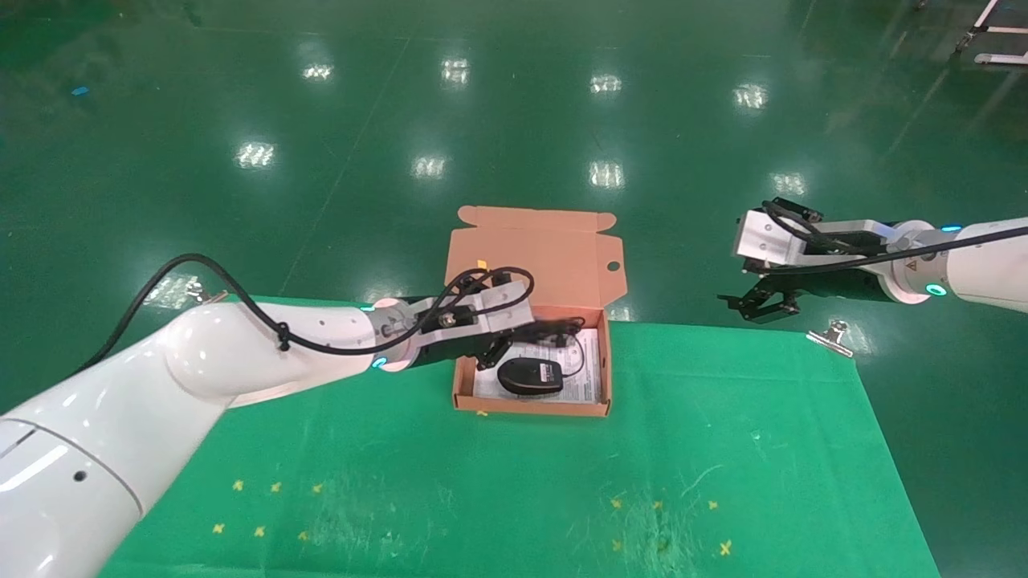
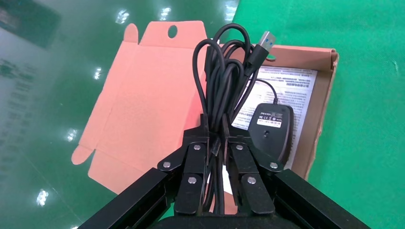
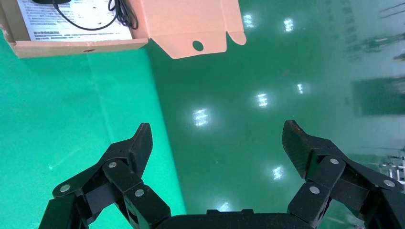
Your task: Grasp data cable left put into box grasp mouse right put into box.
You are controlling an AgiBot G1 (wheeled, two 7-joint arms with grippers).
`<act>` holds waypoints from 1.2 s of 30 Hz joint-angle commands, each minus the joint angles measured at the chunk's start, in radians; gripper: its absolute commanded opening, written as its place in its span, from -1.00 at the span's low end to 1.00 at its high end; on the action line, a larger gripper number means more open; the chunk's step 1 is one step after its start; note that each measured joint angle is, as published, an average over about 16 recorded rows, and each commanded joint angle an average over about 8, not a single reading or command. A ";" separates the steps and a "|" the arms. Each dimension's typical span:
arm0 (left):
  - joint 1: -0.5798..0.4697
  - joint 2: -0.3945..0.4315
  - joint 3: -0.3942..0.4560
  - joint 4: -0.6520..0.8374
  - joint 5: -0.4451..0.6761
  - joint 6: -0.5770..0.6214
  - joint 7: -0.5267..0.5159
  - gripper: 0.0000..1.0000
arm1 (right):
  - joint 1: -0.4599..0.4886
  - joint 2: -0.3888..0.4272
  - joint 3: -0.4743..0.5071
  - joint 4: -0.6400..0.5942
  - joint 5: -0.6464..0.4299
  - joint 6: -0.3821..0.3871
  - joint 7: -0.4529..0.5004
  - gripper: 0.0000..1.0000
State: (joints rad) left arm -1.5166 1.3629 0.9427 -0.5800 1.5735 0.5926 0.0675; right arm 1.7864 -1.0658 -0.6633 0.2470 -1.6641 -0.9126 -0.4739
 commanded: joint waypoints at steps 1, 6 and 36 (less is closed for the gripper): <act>0.000 -0.003 -0.003 -0.002 0.005 0.004 -0.001 1.00 | -0.002 0.001 0.000 -0.002 0.000 -0.002 0.001 1.00; -0.012 -0.016 0.003 -0.037 0.006 -0.021 -0.005 1.00 | 0.020 -0.017 0.007 0.012 0.006 0.027 -0.006 1.00; 0.032 -0.221 -0.173 -0.247 -0.211 0.172 -0.052 1.00 | -0.102 0.088 0.111 0.324 0.249 -0.078 0.144 1.00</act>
State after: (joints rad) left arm -1.4849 1.1419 0.7695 -0.8269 1.3623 0.7652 0.0149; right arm 1.6844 -0.9776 -0.5519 0.5713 -1.4146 -0.9913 -0.3299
